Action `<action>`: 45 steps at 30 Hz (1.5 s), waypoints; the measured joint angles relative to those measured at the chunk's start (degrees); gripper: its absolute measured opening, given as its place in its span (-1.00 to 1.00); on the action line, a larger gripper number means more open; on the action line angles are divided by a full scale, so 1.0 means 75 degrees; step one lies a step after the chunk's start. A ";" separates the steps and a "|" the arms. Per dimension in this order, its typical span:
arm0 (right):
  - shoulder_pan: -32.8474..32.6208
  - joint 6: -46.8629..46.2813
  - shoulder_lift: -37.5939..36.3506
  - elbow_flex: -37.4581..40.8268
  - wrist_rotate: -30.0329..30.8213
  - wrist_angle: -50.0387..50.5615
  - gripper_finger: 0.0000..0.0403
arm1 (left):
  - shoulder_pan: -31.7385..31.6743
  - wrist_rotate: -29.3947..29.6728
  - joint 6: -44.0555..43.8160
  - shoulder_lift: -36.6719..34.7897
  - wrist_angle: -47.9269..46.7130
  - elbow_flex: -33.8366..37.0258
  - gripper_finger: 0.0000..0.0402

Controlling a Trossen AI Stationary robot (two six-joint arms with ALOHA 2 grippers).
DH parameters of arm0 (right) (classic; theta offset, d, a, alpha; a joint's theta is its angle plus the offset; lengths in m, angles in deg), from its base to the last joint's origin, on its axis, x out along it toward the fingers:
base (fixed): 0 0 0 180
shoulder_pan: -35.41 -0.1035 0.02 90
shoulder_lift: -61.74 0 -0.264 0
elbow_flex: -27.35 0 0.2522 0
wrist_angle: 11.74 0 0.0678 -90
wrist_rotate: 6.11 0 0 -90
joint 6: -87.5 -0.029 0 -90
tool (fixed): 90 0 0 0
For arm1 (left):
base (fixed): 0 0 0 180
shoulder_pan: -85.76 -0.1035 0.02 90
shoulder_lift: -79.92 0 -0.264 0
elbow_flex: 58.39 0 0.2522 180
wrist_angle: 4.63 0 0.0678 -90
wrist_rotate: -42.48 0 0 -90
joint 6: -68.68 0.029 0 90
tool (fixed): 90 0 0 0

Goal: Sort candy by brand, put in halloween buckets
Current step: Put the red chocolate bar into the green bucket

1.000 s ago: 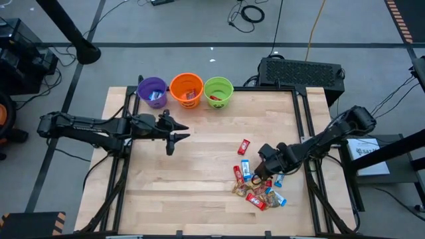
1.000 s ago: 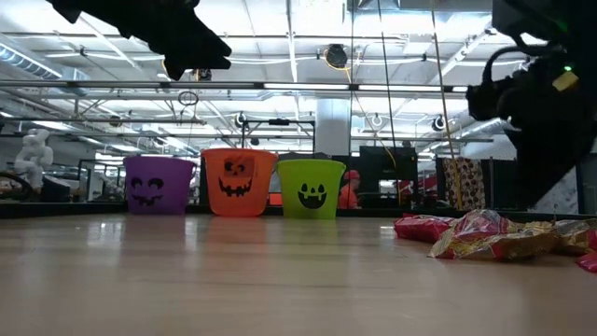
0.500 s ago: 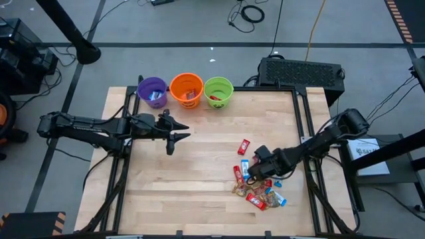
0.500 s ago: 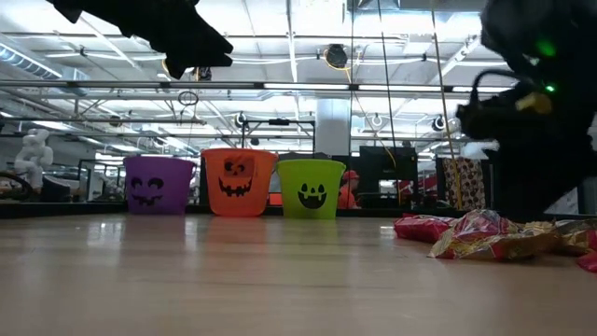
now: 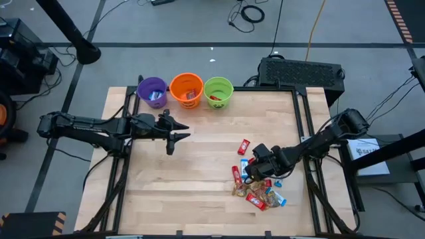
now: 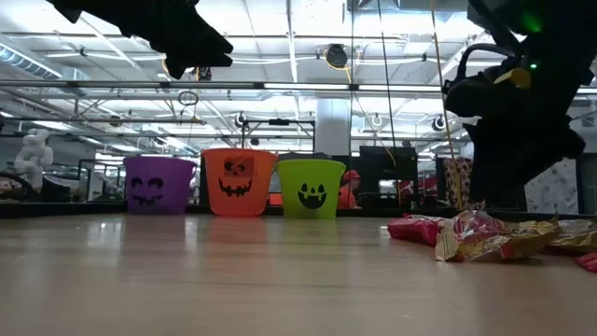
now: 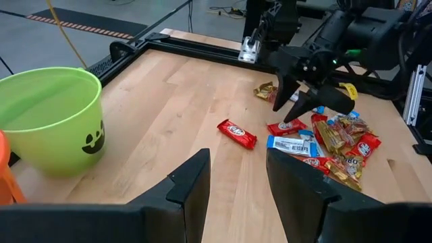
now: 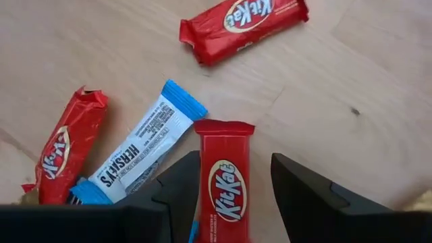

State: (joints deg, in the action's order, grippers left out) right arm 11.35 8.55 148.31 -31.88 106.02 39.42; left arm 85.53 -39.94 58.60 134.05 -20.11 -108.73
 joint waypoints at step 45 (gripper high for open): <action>-0.0252 0.1614 0.0687 0.0041 -0.0041 -0.0419 -0.41 | 0.0000 -0.0003 -0.0003 -0.0003 -0.0040 0.0000 -0.24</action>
State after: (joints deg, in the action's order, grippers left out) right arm 9.45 20.65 153.46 -31.58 105.72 36.28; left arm 85.53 -39.96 58.57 134.03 -20.41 -108.73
